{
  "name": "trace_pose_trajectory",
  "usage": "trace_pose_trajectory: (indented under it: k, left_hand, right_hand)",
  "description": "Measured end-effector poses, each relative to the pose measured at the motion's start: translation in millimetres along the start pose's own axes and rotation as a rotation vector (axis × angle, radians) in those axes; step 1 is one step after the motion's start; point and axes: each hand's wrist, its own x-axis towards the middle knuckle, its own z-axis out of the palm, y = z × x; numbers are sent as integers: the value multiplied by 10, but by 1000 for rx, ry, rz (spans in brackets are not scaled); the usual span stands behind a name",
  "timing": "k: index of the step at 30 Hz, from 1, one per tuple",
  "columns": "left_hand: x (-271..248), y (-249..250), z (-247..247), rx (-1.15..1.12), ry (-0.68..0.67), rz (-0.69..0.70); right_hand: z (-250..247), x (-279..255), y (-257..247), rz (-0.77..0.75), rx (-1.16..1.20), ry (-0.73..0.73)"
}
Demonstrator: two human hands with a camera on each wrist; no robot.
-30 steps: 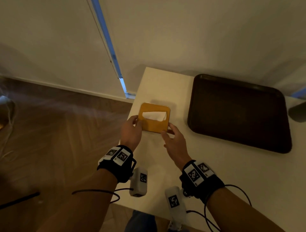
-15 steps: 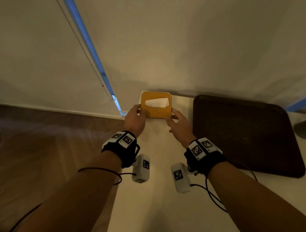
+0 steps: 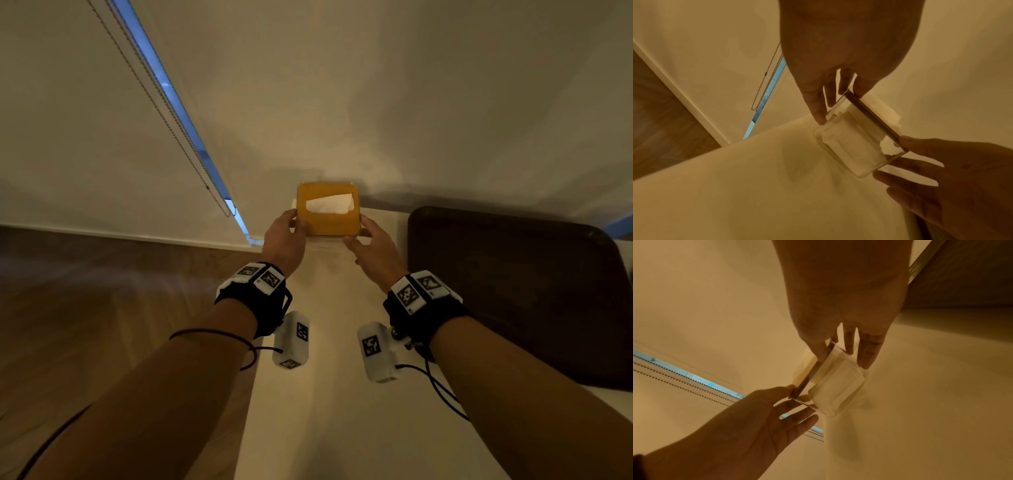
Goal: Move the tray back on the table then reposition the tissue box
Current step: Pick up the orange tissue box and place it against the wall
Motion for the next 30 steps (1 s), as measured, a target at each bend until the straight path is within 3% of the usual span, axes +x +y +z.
trace_pose_trajectory:
  k: [10, 16, 21, 30]
  left_hand:
    - [51, -8, 32, 28, -17, 13]
    - [47, -42, 9, -80, 82, -86]
    - [112, -68, -64, -92, 42, -121]
    - [182, -38, -240, -58, -11, -57]
  right_hand:
    - [-27, 119, 44, 8, -27, -18]
    - [-50, 205, 17, 137, 119, 107]
    - [-52, 224, 18, 170, 200, 54]
    - [58, 190, 18, 198, 290, 57]
